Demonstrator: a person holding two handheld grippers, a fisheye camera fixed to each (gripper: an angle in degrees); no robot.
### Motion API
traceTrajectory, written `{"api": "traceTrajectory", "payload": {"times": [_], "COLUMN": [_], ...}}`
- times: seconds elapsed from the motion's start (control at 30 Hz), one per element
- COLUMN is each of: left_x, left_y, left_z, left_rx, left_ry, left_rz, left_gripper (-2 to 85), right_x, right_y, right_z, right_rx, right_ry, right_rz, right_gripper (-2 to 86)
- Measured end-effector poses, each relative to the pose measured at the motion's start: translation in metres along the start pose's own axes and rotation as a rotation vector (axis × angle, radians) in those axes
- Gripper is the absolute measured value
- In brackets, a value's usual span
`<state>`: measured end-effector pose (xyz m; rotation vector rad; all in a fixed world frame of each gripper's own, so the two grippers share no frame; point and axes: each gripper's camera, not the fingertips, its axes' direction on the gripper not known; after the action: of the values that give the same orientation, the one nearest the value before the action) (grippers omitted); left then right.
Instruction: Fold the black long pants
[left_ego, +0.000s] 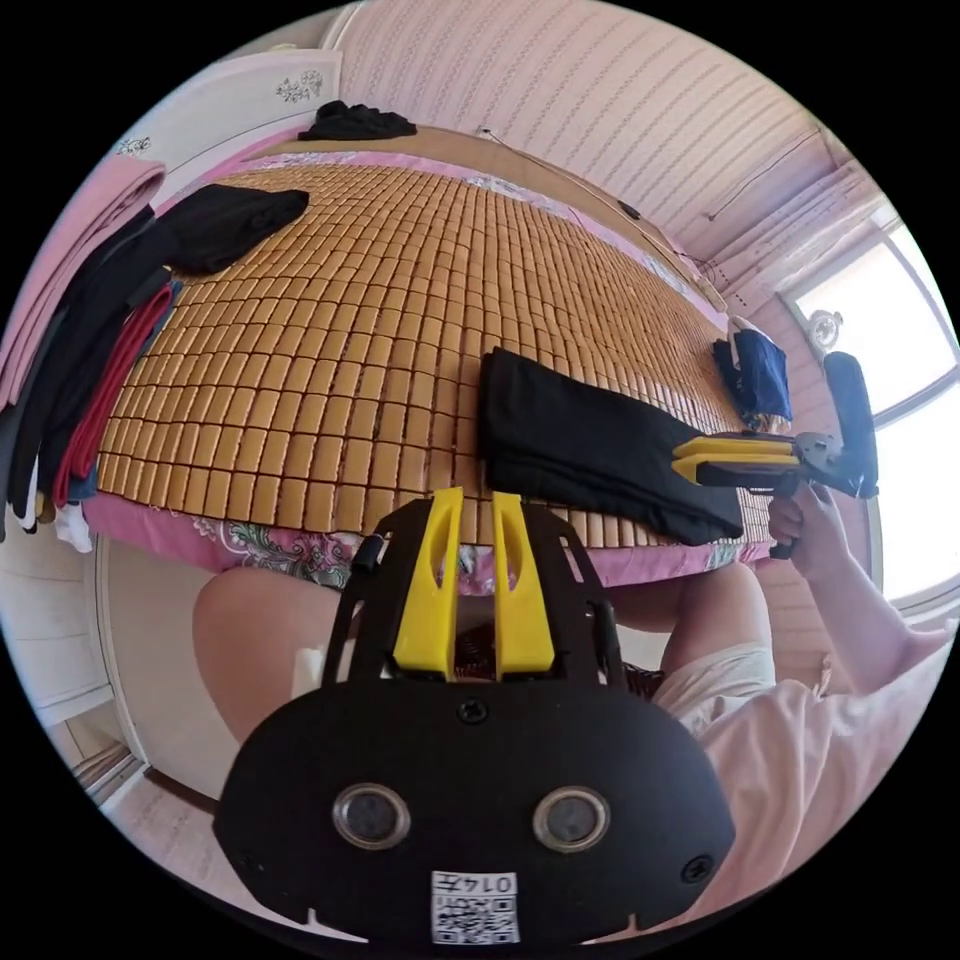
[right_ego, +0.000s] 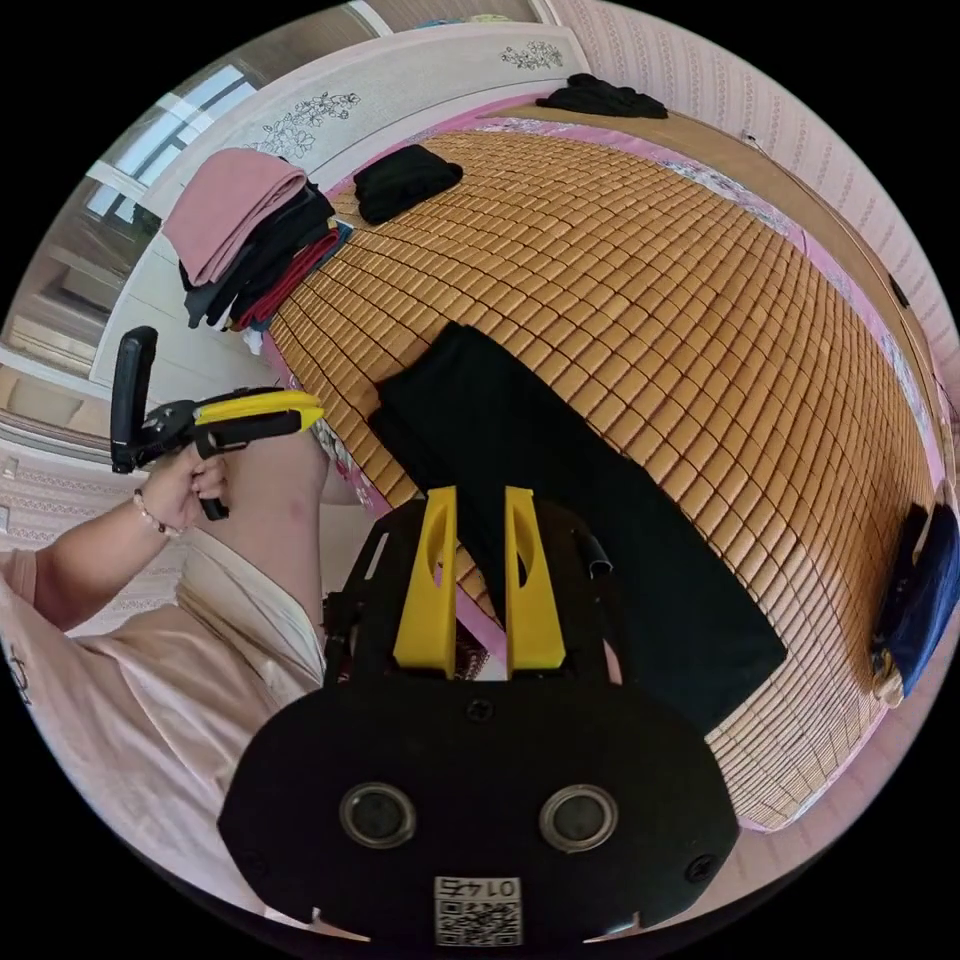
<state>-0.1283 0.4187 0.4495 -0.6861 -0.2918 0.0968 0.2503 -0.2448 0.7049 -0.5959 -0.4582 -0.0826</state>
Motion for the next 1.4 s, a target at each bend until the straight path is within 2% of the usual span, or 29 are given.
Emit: {"api": "traceTrajectory", "payload": {"times": [0.17,0.27,0.37,0.53,0.57,0.63,0.73,0.87,0.93,1.03,1.1,1.17,1.33,1.4], "left_x": [0.086,0.154,0.215,0.278,0.285,0.290,0.302,0.312,0.313,0.322,0.329,0.340,0.374,0.394], "left_y": [-0.005,-0.015,-0.029,-0.042,-0.040,-0.040,-0.046,-0.039,-0.038,-0.045,-0.047,-0.053,-0.084,-0.098], "left_z": [0.027,0.053,0.079,0.129,0.138,0.140,0.138,0.147,0.148,0.146,0.142,0.135,0.144,0.153], "left_rx": [-0.054,-0.098,-0.107,-0.186,-0.190,-0.161,-0.190,-0.183,-0.147,-0.157,-0.155,-0.138,-0.164,-0.180], "left_ry": [0.099,0.148,0.107,-0.019,-0.031,-0.017,0.005,0.034,0.066,0.092,0.108,0.146,0.191,0.180], "left_rz": [0.274,0.468,0.608,0.766,0.802,0.820,0.791,0.774,0.748,0.733,0.749,0.783,0.824,0.848], "left_gripper": [0.4,-0.7,-0.9,-1.0,-1.0,-1.0,-1.0,-1.0,-0.9,-0.8,-0.6,0.4,5.2,7.2], "right_x": [0.031,0.036,0.041,0.060,0.069,0.076,0.091,0.111,0.123,0.142,0.152,0.173,0.217,0.231], "right_y": [0.067,0.061,0.029,-0.019,-0.022,-0.019,-0.023,-0.019,-0.011,0.010,0.040,0.102,0.245,0.288], "right_z": [0.017,0.015,0.007,0.031,0.051,0.050,0.044,0.035,0.053,0.042,0.019,-0.010,-0.026,-0.021], "right_rx": [-0.141,-0.148,-0.103,-0.202,-0.291,-0.232,-0.323,-0.254,-0.283,-0.193,-0.043,0.123,0.182,0.198], "right_ry": [0.110,0.138,0.202,0.317,0.289,0.286,0.198,0.187,0.181,0.107,0.064,0.062,0.135,0.041], "right_rz": [0.097,0.057,0.032,0.031,0.030,0.043,0.041,0.059,0.082,0.140,0.193,0.331,0.638,0.718], "right_gripper": [0.5,-0.2,-0.4,-0.5,-0.5,-0.6,-0.6,-0.5,-0.5,-0.6,-0.8,-0.7,2.2,12.4]}}
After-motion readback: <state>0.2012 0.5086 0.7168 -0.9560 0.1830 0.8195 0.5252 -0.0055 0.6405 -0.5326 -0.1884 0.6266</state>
